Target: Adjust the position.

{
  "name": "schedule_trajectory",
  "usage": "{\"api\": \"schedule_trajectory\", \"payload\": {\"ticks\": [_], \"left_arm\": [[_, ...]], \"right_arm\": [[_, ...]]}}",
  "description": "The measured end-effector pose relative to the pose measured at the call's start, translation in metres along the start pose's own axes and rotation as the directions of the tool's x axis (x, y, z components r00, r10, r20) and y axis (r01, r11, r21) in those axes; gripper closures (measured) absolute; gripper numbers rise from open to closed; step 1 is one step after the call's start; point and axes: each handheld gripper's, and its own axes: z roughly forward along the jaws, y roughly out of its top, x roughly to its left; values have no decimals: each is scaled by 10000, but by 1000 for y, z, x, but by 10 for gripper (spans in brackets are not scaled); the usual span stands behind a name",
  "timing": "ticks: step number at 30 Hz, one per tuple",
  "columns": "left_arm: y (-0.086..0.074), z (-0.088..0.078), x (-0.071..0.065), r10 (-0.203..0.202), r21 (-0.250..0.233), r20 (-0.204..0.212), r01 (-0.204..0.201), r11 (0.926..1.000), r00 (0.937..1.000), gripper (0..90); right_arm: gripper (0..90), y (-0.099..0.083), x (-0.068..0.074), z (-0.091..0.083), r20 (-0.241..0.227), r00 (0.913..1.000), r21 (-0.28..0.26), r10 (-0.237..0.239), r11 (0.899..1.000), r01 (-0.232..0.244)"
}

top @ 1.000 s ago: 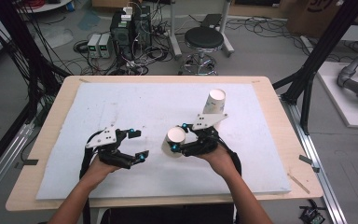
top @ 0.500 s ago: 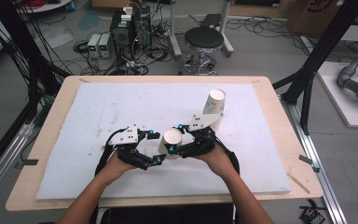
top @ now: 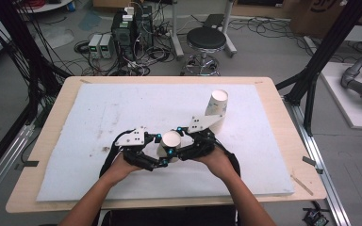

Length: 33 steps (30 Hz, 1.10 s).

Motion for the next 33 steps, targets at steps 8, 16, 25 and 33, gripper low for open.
{"api": "schedule_trajectory", "payload": {"ticks": [8, 16, 25, 33], "left_arm": [[5, -4, 1, 202, 593, 134, -210, 9980, 9997, 360], [20, -6, 4, 622, 2268, 331, -681, 9716, 9975, 366], [36, -4, 6, 1100, 3889, 842, -1343, 9114, 9904, 362], [45, -1, 7, 1205, 4615, 1266, -1660, 8715, 9846, 357]], "right_arm": [[164, 1, -1, 2, 352, 9989, 192, 323, 9993, -330], [165, 7, -3, -3, 395, 9968, 1289, -700, 9896, 644], [165, 12, -2, -5, -61, 9867, 2148, -1627, 9634, 1602], [165, 13, -1, -1, -398, 9800, 2575, -1951, 9456, 1988]]}}
